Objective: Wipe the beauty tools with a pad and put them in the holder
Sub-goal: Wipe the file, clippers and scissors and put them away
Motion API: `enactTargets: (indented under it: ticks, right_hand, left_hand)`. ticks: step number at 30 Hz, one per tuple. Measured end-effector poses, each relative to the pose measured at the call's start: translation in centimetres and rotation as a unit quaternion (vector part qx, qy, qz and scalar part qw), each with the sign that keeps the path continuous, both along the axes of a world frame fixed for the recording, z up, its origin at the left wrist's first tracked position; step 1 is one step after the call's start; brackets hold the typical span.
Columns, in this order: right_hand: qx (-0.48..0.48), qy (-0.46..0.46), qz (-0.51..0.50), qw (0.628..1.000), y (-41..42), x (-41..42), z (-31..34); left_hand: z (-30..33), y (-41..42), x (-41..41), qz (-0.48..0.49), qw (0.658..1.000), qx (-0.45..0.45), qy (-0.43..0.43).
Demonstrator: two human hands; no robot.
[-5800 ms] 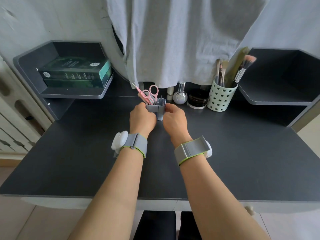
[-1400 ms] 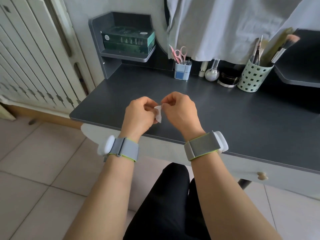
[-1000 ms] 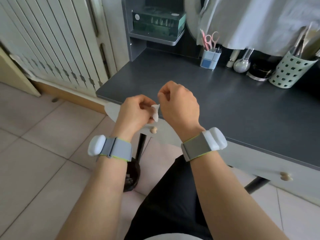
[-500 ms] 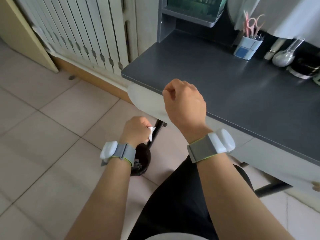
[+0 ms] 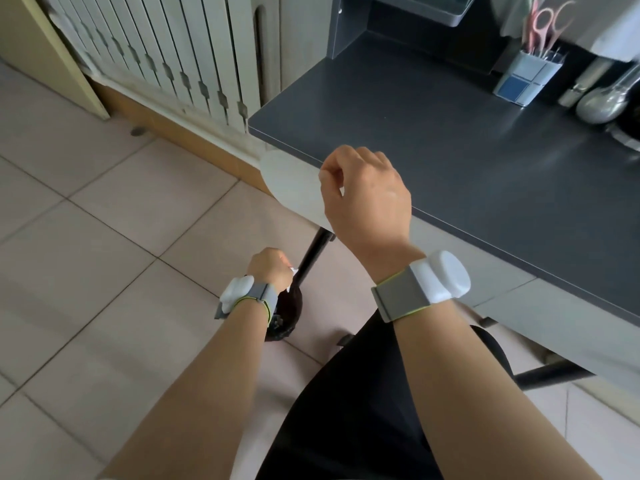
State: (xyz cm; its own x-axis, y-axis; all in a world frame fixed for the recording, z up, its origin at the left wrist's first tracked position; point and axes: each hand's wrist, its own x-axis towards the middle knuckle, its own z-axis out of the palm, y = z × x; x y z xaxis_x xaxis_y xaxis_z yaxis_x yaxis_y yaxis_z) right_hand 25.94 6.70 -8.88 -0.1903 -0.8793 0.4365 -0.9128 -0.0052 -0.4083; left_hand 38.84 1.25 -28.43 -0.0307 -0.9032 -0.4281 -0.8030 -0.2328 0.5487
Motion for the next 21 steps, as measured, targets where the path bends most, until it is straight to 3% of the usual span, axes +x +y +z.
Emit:
enactTargets:
  ticks: [6,11,21]
  right_hand:
    - [0.005,0.017,0.006,1.000,0.1,-0.9,0.1]
    - [-0.014,0.024,0.000,1.000,0.3,-1.5,-0.3]
    - [-0.022,0.027,0.007,0.999,-0.5,-1.0,-0.5]
  left_hand:
    - [-6.3,-0.6,0.6,-0.012,0.990,0.068,-0.121]
    - [-11.4,-2.1,0.7,-0.008,0.985,0.073,-0.157]
    - [-8.8,-3.2,0.8,-0.069,0.964,0.078,-0.244]
